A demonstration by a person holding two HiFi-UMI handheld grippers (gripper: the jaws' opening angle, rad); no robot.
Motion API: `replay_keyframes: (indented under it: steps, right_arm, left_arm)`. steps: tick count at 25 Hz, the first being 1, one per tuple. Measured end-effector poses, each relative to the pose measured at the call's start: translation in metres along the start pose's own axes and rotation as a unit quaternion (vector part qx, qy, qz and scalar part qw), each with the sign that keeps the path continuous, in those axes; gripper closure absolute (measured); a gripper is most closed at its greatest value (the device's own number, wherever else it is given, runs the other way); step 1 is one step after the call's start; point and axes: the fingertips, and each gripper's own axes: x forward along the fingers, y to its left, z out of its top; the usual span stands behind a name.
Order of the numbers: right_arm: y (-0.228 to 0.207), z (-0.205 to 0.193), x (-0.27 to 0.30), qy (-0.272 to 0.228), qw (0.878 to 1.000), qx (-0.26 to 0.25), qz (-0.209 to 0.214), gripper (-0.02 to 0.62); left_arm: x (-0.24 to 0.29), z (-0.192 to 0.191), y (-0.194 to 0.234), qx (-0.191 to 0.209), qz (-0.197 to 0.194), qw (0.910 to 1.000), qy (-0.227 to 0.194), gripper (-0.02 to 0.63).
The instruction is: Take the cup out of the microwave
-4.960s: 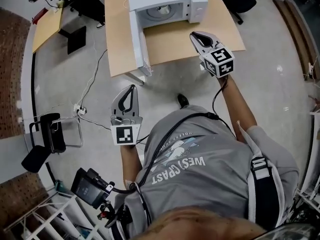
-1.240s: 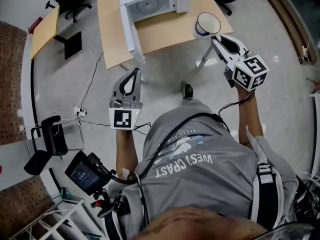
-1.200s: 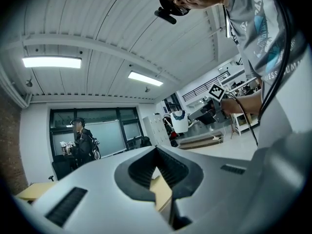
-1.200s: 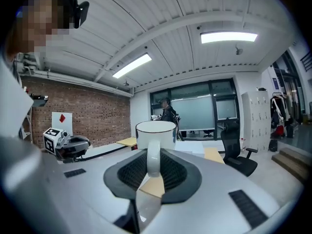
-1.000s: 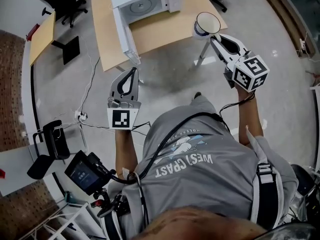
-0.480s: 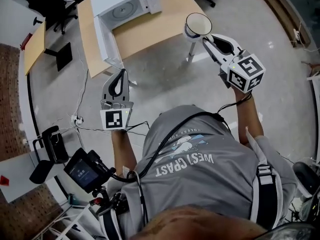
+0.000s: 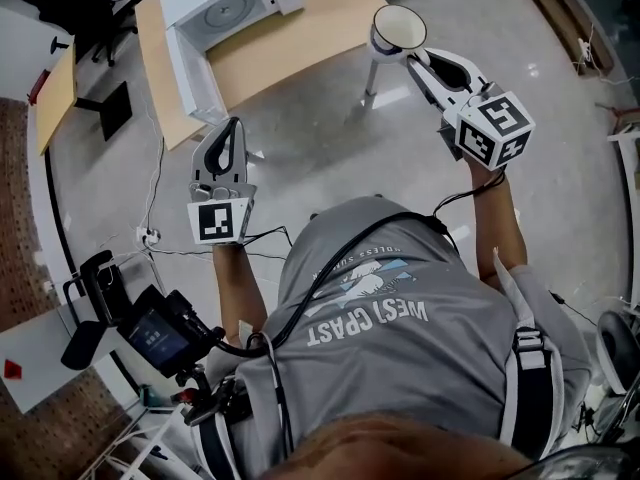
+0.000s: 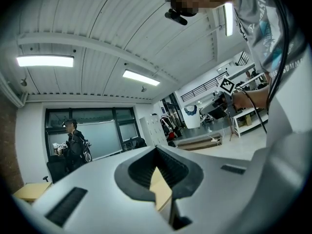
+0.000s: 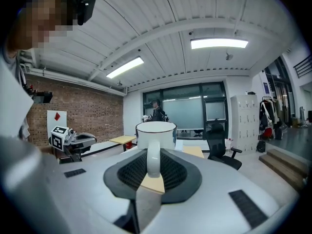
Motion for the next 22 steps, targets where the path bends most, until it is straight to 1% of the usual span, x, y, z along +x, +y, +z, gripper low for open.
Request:
replay_keyframes:
  steps: [6, 10, 14, 16, 22]
  right_arm:
    - [0.002, 0.005, 0.027, -0.004, 1.000, 0.000, -0.026, 0.522]
    - [0.010, 0.005, 0.060, -0.007, 0.999, 0.004, -0.035, 0.522]
    - [0.013, 0.000, 0.097, 0.001, 0.999, 0.013, -0.040, 0.522]
    - [0.008, -0.005, 0.116, 0.010, 0.999, 0.017, -0.039, 0.522]
    - [-0.024, -0.018, 0.173, 0.018, 0.999, 0.030, -0.039, 0.522]
  left_arm:
    - [-0.017, 0.001, 0.025, 0.000, -0.006, 0.9999, -0.014, 0.563]
    - [-0.037, -0.008, 0.050, -0.002, -0.003, 0.9999, -0.016, 0.563]
    - [-0.048, -0.016, 0.071, -0.007, 0.000, 0.9997, -0.024, 0.563]
    - [-0.046, -0.021, 0.081, -0.014, 0.003, 0.9997, -0.021, 0.563]
    - [-0.022, -0.047, 0.107, -0.014, 0.013, 0.9998, -0.002, 0.563]
